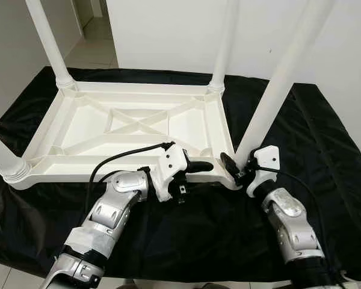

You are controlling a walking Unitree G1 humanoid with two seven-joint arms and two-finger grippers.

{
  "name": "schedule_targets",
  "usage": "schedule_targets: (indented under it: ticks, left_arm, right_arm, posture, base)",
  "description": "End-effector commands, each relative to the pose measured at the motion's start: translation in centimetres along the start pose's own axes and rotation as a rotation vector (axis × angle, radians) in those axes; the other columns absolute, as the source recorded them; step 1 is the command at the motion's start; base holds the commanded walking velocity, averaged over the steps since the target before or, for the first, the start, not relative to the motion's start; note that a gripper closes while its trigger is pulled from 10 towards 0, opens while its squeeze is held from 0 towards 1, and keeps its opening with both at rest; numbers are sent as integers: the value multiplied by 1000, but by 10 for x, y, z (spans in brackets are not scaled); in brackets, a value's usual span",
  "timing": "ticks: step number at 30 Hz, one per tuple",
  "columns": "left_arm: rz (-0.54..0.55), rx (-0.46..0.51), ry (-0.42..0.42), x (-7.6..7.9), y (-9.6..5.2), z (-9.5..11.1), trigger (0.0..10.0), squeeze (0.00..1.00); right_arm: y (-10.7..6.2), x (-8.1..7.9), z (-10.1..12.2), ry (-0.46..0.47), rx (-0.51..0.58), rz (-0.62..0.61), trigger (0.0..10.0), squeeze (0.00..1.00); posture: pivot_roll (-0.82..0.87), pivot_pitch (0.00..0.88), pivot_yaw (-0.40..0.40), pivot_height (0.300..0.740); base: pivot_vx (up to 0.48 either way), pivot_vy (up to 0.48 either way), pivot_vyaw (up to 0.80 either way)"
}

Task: Building children table

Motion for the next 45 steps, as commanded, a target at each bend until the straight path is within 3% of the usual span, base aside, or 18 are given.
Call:
schedule_targets:
  ticks: [1, 5, 7, 13, 15, 24, 25, 29, 34, 35, 40, 42, 45]
  left_arm:
    - [7, -13, 1, 2, 0, -1, 10000, 0]
    - [8, -15, -1, 3, -1, -2, 10000, 0]
    - [9, -17, -3, 3, -2, -2, 10000, 0]
    - [10, -18, -3, 3, -2, -3, 10000, 0]
    - [11, -20, -4, 2, -3, -3, 10000, 0]
    - [9, -17, -9, 4, -2, -3, 10000, 0]
    - [11, -17, -10, 4, -1, -3, 10000, 0]
    - [20, -18, -11, 3, -3, -3, 10000, 0]
    - [19, -22, -16, 5, -3, -4, 10000, 0]
    - [19, -22, -16, 6, -3, -4, 10000, 0]
    - [19, -23, -16, 5, -3, -4, 10000, 0]
    - [5, -36, -9, 7, -5, -7, 10000, 0]
    - [-2, -42, -6, 9, -6, -8, 10000, 0]
  right_arm:
    - [-1, 0, 4, -24, 16, -42, 10000, 0]
    - [-2, 0, 10, 8, 58, -168, 10000, 0]
    - [-5, 1, 13, 38, 89, -310, 10000, 0]
    - [-7, -1, 15, 37, 109, -401, 10000, 0]
    - [-6, -6, 11, 110, 105, -523, 10000, 0]
    - [-2, -10, 16, 126, 119, -463, 10000, 35]
    - [-2, -11, 16, 131, 121, -451, 10000, 1000]
    - [-6, -12, 21, 144, 141, -380, 10000, 1000]
    - [-9, -2, 26, 107, 126, -256, 10000, 1000]
    - [-10, 1, 25, 96, 104, -199, 10000, 0]
    - [-12, 8, 25, 46, 64, -85, 10000, 0]
    - [-11, 10, 19, -2, 10, 63, 10000, 0]
    - [-10, 10, 17, -14, -12, 128, 10000, 0]
  posture:
    - [-19, 11, -19, 740]
    - [-17, 11, -20, 740]
    - [-15, 10, -18, 740]
    - [-17, 11, -18, 740]
    - [-21, 12, -18, 740]
    - [-24, 11, -21, 740]
    - [-23, 12, -22, 740]
    - [-21, 14, -25, 740]
    - [-18, 17, -28, 740]
    - [-19, 15, -28, 740]
    - [-17, 11, -28, 740]
    - [-25, 0, -20, 740]
    - [-25, 0, -20, 740]
  base:
    - [0, 0, 0]
    - [0, 0, 0]
    - [0, 0, 0]
    - [0, 0, 0]
    - [0, 0, 0]
    - [0, 0, 0]
    - [0, 0, 0]
    - [0, 0, 0]
    - [0, 0, 0]
    - [0, 0, 0]
    - [0, 0, 0]
    - [0, 0, 0]
    - [0, 0, 0]
Point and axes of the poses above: a point about 5 cm out from each wrist's last joint towards the gripper, its own y axis pointing out of the wrist towards the gripper, its own z axis along the axis of the wrist's last joint, x = y × z, the point moved 3 cm from there along y, pointing out of the wrist towards the gripper, and after that the axes turned 11 degrees about y, right-handed, at the moved point
